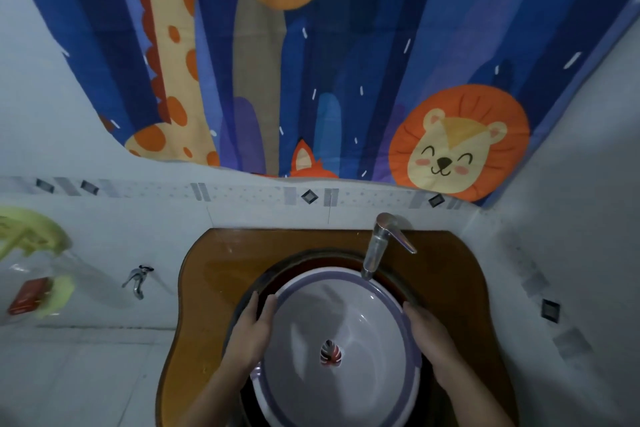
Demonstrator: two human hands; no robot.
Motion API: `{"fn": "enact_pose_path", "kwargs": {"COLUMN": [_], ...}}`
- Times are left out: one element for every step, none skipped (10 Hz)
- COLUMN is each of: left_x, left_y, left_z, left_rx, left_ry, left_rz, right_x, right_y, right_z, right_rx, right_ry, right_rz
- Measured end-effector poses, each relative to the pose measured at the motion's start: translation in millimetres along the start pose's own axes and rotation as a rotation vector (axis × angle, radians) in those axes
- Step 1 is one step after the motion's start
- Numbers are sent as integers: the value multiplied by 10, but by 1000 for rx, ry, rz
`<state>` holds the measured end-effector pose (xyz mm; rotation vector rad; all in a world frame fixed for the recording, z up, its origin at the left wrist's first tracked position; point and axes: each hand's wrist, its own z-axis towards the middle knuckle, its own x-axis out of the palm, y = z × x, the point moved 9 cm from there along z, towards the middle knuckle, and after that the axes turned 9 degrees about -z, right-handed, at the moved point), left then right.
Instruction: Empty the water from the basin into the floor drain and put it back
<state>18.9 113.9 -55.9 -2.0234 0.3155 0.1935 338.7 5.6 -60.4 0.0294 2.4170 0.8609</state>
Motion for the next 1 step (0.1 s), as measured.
{"fn": "enact_pose_path", "kwargs": {"left_x": [-88], "left_y": [-240], "left_z": [-72], "left_rx": [74], "left_ry": [5], "left_rz": [-69], "right_x": [-123], "right_y": [170], "right_z": [-139], "right_rx": [-97], "right_ry": [-27], "right_rz": [86]}}
